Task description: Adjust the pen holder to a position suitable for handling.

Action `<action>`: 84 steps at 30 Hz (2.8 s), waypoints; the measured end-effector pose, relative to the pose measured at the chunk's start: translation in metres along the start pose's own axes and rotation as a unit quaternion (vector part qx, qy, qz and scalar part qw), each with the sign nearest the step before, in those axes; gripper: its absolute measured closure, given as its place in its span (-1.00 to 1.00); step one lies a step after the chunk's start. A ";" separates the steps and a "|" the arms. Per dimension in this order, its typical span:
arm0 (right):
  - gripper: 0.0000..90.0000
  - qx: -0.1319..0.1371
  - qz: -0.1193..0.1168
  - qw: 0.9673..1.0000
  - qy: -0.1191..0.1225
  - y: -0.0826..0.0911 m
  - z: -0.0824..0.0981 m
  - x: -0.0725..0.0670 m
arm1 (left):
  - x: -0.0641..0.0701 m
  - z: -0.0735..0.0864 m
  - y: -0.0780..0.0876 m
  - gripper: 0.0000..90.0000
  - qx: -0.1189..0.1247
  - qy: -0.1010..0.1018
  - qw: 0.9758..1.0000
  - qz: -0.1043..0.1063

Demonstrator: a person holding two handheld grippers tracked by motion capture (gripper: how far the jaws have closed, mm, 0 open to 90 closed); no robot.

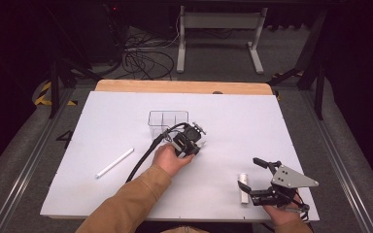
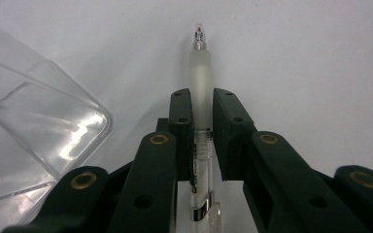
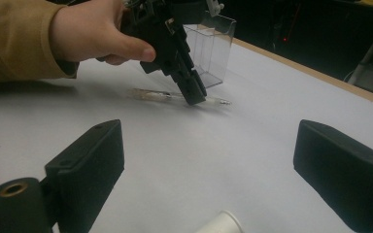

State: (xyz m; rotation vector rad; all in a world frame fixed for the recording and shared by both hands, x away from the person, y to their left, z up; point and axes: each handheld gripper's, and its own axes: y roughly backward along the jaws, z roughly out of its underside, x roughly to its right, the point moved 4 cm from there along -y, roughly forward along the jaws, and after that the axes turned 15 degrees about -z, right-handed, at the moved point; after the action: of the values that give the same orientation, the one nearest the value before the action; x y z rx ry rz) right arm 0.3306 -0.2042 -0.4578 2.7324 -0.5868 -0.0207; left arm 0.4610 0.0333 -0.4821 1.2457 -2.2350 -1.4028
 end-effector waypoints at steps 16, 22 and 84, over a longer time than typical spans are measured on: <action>-0.74 0.001 -0.002 1.000 0.000 0.000 0.000 -0.001 | -0.014 -0.005 0.046 0.76 0.100 0.024 0.995 0.017; -0.74 0.001 -0.002 1.000 0.000 0.000 0.000 -0.001 | -0.022 -0.005 0.065 0.76 0.149 0.038 0.988 0.021; -0.74 -0.002 -0.003 1.000 0.001 -0.002 0.000 -0.001 | -0.110 0.020 0.138 0.75 0.372 0.168 0.912 -0.037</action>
State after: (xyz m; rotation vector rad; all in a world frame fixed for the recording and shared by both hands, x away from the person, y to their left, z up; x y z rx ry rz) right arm 0.3302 -0.2024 -0.4586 2.7304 -0.5764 -0.0205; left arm 0.4426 0.1540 -0.3529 1.6302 -2.5450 -0.2608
